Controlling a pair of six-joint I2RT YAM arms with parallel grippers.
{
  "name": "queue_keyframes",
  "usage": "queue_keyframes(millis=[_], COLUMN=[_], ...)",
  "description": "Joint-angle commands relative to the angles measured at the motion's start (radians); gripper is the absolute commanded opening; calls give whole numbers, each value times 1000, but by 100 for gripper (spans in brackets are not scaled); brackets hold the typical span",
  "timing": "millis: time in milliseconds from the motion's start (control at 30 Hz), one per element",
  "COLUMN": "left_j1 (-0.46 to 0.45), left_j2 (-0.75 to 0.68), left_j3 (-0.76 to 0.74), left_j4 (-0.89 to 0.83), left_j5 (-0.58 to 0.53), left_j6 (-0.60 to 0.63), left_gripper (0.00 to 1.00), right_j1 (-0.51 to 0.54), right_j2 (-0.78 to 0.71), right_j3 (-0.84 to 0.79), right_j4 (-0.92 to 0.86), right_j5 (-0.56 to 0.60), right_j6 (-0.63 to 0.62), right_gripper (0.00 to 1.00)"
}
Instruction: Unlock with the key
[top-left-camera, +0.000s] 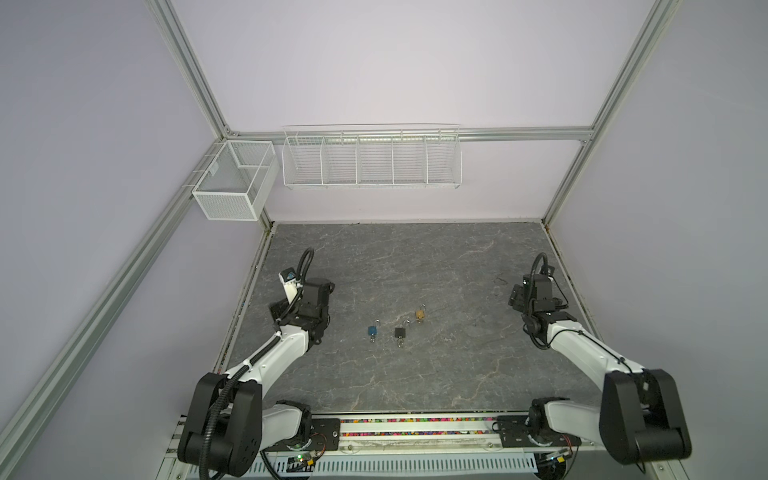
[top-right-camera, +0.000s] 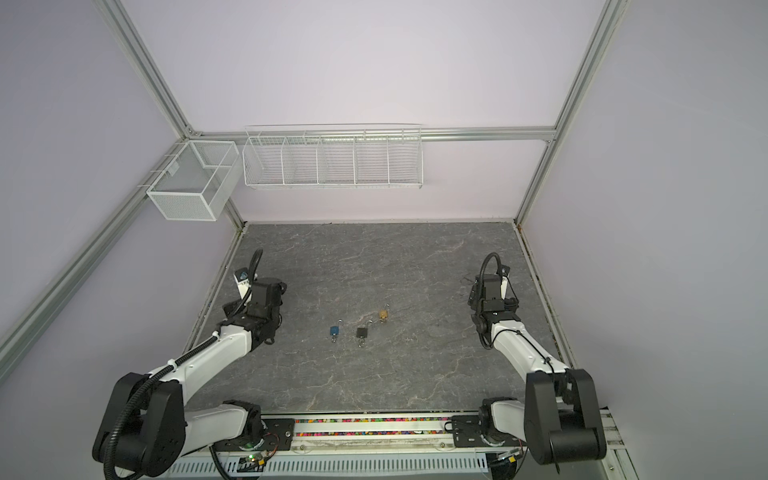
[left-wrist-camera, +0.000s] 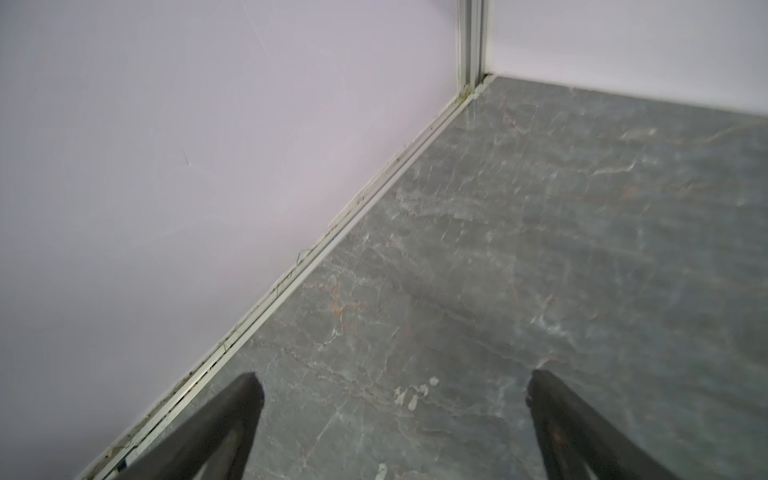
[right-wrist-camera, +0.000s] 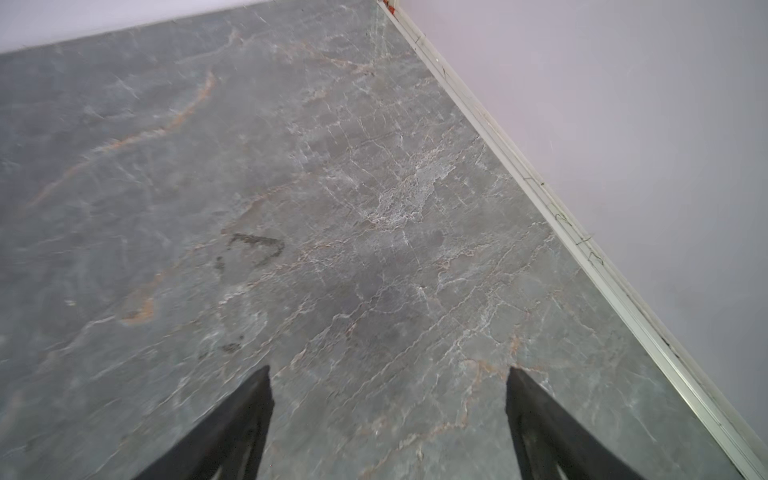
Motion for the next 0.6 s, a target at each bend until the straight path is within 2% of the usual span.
queue_keyframes(millis=[0, 67, 100, 133, 233, 267, 300, 367, 433, 500, 533, 567], left_j1=[17, 33, 35, 34, 47, 49, 56, 72, 97, 103, 104, 117], left_j2=[3, 59, 102, 134, 224, 261, 297, 296, 293, 344, 349, 320], left_j3=[-161, -233, -242, -246, -244, -242, -245, -259, -268, -242, -218, -172], left_j4=[622, 846, 929, 982, 1061, 1095, 1142, 1133, 1118, 1153, 1115, 980], left_j5=[76, 160, 162, 194, 293, 310, 350, 413, 508, 505, 491, 486], left_j6=[213, 284, 321, 348, 358, 362, 379, 365, 362, 375, 374, 339], left_gripper=[100, 99, 100, 99, 99, 99, 99, 100, 100, 100, 99, 99], right_j1=[-13, -15, -17, -16, -28, -54, -88, -128, -120, -101, -98, -99], right_j2=[104, 122, 131, 125, 82, 79, 89, 130, 136, 257, 232, 197], right_j3=[-32, -4, -7, -16, -137, -151, -137, -166, -180, -230, -219, -178], right_j4=[299, 271, 296, 312, 580, 618, 580, 673, 690, 941, 895, 733], right_j5=[3, -19, -32, -60, -153, -206, -273, -383, -476, -481, -480, -481], right_j6=[-83, -98, -120, -146, -274, -268, -243, -246, -293, -322, -323, -320], right_gripper=[89, 89, 89, 89, 89, 89, 89, 89, 89, 88, 88, 88])
